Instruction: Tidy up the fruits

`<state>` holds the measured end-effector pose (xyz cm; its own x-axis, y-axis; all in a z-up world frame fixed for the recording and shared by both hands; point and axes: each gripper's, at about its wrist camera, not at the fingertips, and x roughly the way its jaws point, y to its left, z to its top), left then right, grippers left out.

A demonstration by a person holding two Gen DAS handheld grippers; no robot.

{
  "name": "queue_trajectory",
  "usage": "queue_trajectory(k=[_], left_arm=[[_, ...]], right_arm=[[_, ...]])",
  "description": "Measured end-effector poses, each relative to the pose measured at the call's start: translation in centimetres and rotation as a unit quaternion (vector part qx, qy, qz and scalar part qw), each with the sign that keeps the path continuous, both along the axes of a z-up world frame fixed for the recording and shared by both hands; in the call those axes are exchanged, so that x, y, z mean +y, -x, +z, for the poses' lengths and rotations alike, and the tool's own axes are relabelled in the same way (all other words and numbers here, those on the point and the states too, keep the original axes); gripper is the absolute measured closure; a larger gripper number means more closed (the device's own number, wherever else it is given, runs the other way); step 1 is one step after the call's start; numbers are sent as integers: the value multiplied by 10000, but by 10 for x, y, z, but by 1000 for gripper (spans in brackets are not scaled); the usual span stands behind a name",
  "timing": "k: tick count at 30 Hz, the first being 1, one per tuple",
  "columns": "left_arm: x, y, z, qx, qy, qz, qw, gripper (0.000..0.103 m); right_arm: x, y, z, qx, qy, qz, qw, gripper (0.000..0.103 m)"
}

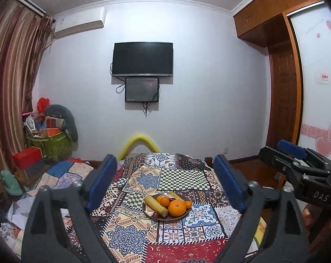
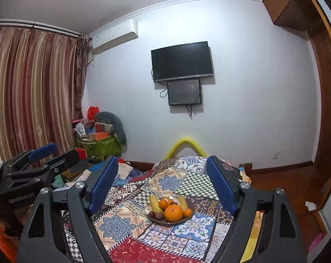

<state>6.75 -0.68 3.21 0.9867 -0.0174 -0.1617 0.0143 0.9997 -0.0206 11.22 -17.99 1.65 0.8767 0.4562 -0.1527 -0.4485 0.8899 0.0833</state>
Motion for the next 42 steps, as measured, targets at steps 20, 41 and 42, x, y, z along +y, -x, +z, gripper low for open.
queue_trajectory(k=[20,41,42], left_arm=[[5,-2,-7,41,84,134,9999,0],[6,-5,-8,103,66,71,9999,0],[5,-5,-8,104,64,65,9999,0]], right_arm=[[-5,18,-5,-165,56,-305,9994,0],[-9,20,-2,-111,54,-381,9992,0],[-9,20,-1,-110,54,-384,9992,0]])
